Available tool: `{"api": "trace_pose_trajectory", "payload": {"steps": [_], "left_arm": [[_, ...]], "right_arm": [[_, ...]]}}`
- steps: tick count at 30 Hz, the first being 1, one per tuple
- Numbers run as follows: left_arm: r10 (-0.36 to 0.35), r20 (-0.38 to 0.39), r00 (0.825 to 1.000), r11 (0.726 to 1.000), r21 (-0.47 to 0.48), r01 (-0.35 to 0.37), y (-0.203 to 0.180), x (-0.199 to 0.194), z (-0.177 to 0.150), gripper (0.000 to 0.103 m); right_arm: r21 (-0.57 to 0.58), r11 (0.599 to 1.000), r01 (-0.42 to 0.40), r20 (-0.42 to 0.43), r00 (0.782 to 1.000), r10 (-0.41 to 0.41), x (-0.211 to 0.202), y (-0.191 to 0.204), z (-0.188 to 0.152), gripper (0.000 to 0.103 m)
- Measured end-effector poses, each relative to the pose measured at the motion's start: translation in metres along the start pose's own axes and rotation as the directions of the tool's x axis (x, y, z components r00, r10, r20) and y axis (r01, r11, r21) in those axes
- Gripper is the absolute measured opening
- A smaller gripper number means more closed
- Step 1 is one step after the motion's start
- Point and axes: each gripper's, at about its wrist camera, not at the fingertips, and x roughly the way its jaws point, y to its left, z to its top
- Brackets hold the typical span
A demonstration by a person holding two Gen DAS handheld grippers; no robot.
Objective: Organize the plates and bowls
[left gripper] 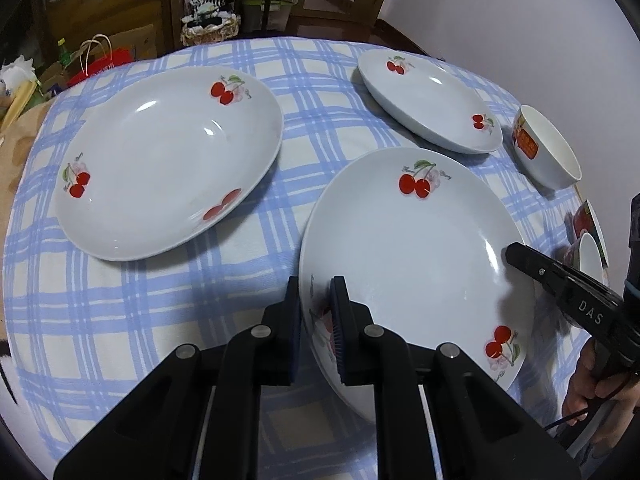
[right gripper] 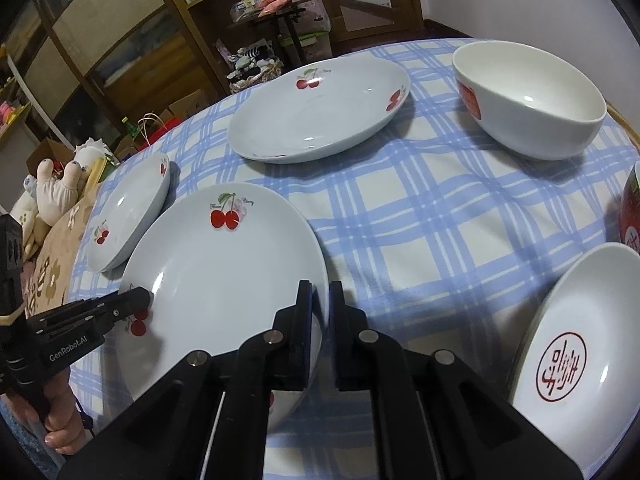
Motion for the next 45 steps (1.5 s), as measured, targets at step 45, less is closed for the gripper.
{"api": "trace_pose_trajectory", "payload": {"steps": [45], "left_arm": [[-0.095,-0.05,0.994,0.995,0.019,0.097,-0.019,-0.033,-0.035,0.012]], "right_arm": [[0.002,0.999,0.042,-0.015,0.999,-0.042,-0.076,0.001,-0.035,0.006]]}}
